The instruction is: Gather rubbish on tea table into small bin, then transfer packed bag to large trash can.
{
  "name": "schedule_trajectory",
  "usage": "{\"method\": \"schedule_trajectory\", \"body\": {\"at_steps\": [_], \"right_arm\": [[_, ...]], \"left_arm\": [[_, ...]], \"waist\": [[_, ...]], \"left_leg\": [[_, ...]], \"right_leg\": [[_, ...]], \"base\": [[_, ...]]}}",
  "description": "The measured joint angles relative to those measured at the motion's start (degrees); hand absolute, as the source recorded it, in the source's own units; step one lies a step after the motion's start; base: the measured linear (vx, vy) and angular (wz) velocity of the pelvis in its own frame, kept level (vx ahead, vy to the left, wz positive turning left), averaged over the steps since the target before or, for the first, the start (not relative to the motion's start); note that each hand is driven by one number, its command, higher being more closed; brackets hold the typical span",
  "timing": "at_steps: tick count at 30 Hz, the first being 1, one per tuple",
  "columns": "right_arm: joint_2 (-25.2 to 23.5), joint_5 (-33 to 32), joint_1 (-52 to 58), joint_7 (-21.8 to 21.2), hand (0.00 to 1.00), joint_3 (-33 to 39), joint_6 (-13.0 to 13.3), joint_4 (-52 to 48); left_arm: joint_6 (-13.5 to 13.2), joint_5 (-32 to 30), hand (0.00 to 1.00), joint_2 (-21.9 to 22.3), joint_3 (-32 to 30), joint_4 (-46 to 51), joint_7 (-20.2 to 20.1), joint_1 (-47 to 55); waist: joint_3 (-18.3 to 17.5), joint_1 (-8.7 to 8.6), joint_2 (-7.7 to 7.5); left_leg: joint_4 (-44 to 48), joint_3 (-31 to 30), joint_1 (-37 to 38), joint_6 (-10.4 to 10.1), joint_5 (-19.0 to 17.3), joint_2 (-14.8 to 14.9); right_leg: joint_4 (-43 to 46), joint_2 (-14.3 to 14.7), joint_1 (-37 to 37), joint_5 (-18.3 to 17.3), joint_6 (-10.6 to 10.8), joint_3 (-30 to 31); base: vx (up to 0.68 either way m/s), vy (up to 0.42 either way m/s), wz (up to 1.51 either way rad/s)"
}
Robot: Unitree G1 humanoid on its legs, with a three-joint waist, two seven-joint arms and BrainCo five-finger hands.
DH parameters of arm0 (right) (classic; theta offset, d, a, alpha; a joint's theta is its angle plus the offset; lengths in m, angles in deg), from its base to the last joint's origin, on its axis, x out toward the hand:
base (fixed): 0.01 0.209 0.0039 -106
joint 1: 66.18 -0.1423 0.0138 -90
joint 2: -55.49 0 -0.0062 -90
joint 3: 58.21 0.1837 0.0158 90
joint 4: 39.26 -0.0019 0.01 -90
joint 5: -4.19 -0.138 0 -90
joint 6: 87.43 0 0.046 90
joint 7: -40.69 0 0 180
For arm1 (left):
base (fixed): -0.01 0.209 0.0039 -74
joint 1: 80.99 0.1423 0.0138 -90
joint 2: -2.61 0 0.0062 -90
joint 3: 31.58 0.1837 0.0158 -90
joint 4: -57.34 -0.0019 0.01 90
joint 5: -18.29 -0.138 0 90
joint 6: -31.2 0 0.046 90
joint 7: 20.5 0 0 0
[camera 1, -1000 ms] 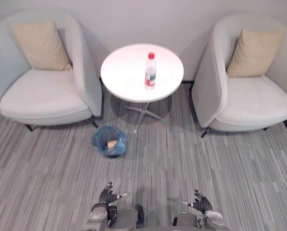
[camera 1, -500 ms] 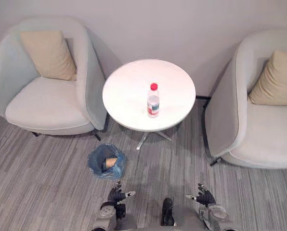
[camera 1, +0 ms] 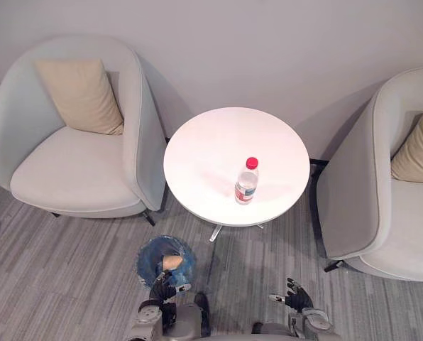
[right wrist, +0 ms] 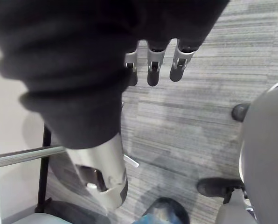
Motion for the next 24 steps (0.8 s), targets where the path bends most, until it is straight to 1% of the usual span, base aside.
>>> {"method": "schedule_trajectory", "body": {"at_steps": [1, 2, 3, 4, 5, 6, 7, 8, 9, 10, 11, 12, 14, 16, 17, 20, 23, 24], "right_arm": [[-0.45, 0.50, -0.07, -0.04, 0.00, -0.29, -0.01, -0.11], [-0.52, 0.85, -0.06, -0.08, 0.00, -0.59, 0.01, -0.32], [-0.65, 1.08, -0.17, -0.14, 0.00, -1.25, 0.03, -0.42], [-0.84, 1.08, -0.14, -0.09, 0.00, -1.26, 0.05, -0.50], [-0.91, 1.06, -0.18, -0.05, 0.00, -1.41, 0.11, -0.63], [-0.71, 1.06, -0.49, 0.02, 0.00, -1.64, 0.13, -0.89], [-0.72, 1.05, -0.53, 0.11, 0.00, -1.74, 0.16, -1.14], [-0.82, 1.01, -0.25, 0.23, 0.00, -2.35, 0.20, -1.97], [-0.45, 0.98, 0.05, 0.28, 0.00, -3.49, 0.36, -2.35], [0.20, 0.99, -0.91, 0.20, 0.00, -3.35, 0.17, -2.32], [1.64, 1.00, -2.75, 0.19, 0.00, -3.55, -0.10, -2.85], [4.62, -2.08, -4.42, -1.99, 0.00, -3.96, 0.07, -5.35], [7.38, -3.50, -3.84, -2.14, 0.00, -3.59, 1.67, -10.59], [9.23, -4.79, -0.40, -2.15, 0.00, -2.73, 2.05, -19.10], [9.09, -4.56, 0.92, -1.72, 0.00, -2.72, 2.56, -20.66], [5.76, -1.58, 7.44, -1.01, 0.00, -2.91, 2.52, -25.74], [3.56, 0.46, 10.47, -1.24, 0.00, -4.07, 2.38, -27.12], [3.53, 0.64, 10.46, -1.23, 0.00, -4.01, 2.24, -27.40]], "left_arm": [[-0.01, 0.01, 0.00, -0.26, 0.79, 0.02, -0.10, 0.30], [-0.01, 0.00, 0.00, -0.38, 1.03, 0.03, -0.08, 0.45], [-0.01, 0.00, 0.00, -0.77, 1.71, 0.05, 0.02, 0.52], [0.00, 0.01, 0.00, -0.89, 2.12, 0.03, 0.03, 0.58], [-0.01, 0.02, 0.00, -1.21, 2.34, 0.03, 0.03, 0.47], [-0.01, 0.11, 0.00, -1.23, 2.31, 0.05, 0.26, -0.05], [-0.02, 0.12, 0.00, -1.29, 2.34, 0.06, 0.26, -0.03], [-0.09, 0.18, 0.00, -1.74, 2.45, 0.09, 0.26, 0.08], [0.03, 0.37, 0.00, -1.80, 2.42, -0.47, 0.30, 0.08], [0.00, 0.50, 0.00, -1.38, 2.40, -0.65, 0.22, 0.08], [-0.08, 0.50, 0.00, -0.70, 2.38, -0.57, 0.07, 0.70], [-0.04, 0.47, 0.00, -0.44, 2.11, -0.47, -0.79, 1.24], [-0.08, 0.43, 0.00, -0.50, 2.10, 0.04, -1.12, 1.56], [-0.20, 0.48, 0.00, -0.65, 2.16, 0.33, -1.01, 2.26], [-0.20, 0.46, 0.00, -0.65, 2.25, 0.33, -1.05, 2.36], [-0.20, 0.37, 0.00, -0.65, 2.34, 0.29, -1.02, 2.49], [-0.20, 0.38, 0.00, -0.56, 2.67, 0.31, -0.95, 2.47], [-0.20, 0.38, 0.00, -0.57, 2.73, 0.34, -0.94, 2.44]], "waist": [[-0.33, -0.23, 0.36], [-0.35, -0.29, 0.08], [-0.49, -1.16, -0.28], [-0.59, -1.30, -0.43], [-0.60, -1.33, -0.32], [-0.55, -1.36, -0.18], [-0.53, -1.39, -0.13], [-0.72, -1.27, -0.84], [-1.00, -1.43, -1.73], [-1.54, -1.41, -0.96], [-2.37, -1.09, 0.20], [-2.43, -1.21, 1.18], [-2.99, -1.03, 2.53], [-3.08, -1.28, 2.00], [-3.25, -1.26, 1.71], [-3.93, -1.44, 0.49], [-3.96, -1.58, 0.52], [-3.96, -1.59, 0.52]], "left_leg": [[-0.84, -0.10, 1.55, 0.39, 0.27, -0.29], [-0.94, -0.24, 2.11, 0.62, 0.14, -0.37], [-1.07, -1.18, 3.13, 0.83, 0.01, -0.15], [-1.14, -1.87, 3.44, 0.83, 0.02, 0.02], [-1.44, -2.59, 3.66, 0.65, 0.15, 0.93], [-1.32, -4.20, 3.67, 0.34, 0.34, 2.31], [-1.19, -4.94, 3.67, 0.05, 0.48, 2.68], [-0.84, -5.94, 3.75, -0.74, 0.64, 2.15], [-0.38, -8.16, 4.26, -2.39, -0.48, 0.80], [-0.71, -8.75, 4.22, -2.66, -0.27, 1.47], [-1.34, -8.91, 4.09, -2.83, -0.21, 2.39], [-2.20, -8.97, 4.11, -3.14, -0.06, 3.67], [-2.69, -9.61, 4.27, -3.66, 0.26, 4.60], [-3.83, -9.76, 5.23, -4.31, 0.44, 5.46], [-3.89, -9.75, 5.22, -4.33, 0.44, 5.62], [-4.11, -10.10, 5.47, -4.52, 0.55, 5.91], [-4.34, -10.05, 5.92, -4.57, 0.58, 5.60], [-4.33, -10.09, 5.90, -4.57, 0.59, 5.33]], "right_leg": [[8.03, -0.97, -2.98, 0.24, -0.07, 0.35], [10.85, -1.35, -4.07, 0.45, -0.19, 0.41], [13.03, -1.59, -4.76, -1.09, -1.28, 0.22], [12.77, -1.20, -5.06, -2.05, -1.94, 0.24], [11.80, 0.18, -6.67, -3.61, -2.56, 0.68], [9.18, 2.49, -8.71, -3.73, -2.92, 1.38], [6.97, 3.44, -9.47, -3.45, -3.14, 2.18], [0.14, 4.03, -9.67, 0.56, -3.09, 3.16], [-2.43, 3.42, -9.30, 6.99, -2.96, 3.56], [-2.66, 3.79, -9.15, 7.22, -3.24, 3.30], [-5.18, 4.63, -8.31, 7.66, -3.74, 3.30], [-9.16, 6.33, -6.96, 9.70, -4.13, 3.21], [-13.52, 7.67, -4.85, 11.79, -4.64, 2.69], [-15.93, 8.72, -3.27, 12.79, -5.22, 2.42], [-16.10, 8.92, -3.25, 12.87, -5.32, 2.47], [-17.94, 9.35, -2.08, 13.59, -5.50, 2.16], [-20.00, 9.20, -0.80, 14.85, -5.25, 2.30], [-20.82, 9.10, -0.44, 15.26, -4.99, 2.33]], "base": [[0.15, 0.093, 0.01], [0.19, 0.073, 0.16], [0.14, 0.005, 0.26], [0.19, -0.033, 0.44], [0.21, -0.109, 0.54], [0.19, -0.130, 0.56], [0.14, -0.126, 0.58], [0.14, -0.145, 0.63], [0.16, -0.157, 0.58], [0.19, -0.172, 0.32], [0.12, -0.130, -0.04], [0.10, -0.114, -0.13], [0.04, -0.096, 0.01], [0.02, -0.073, 0.01], [0.01, -0.052, -0.05], [0.00, -0.030, 0.03], [-0.03, 0.024, -0.01], [-0.07, 0.043, 0.02]]}}
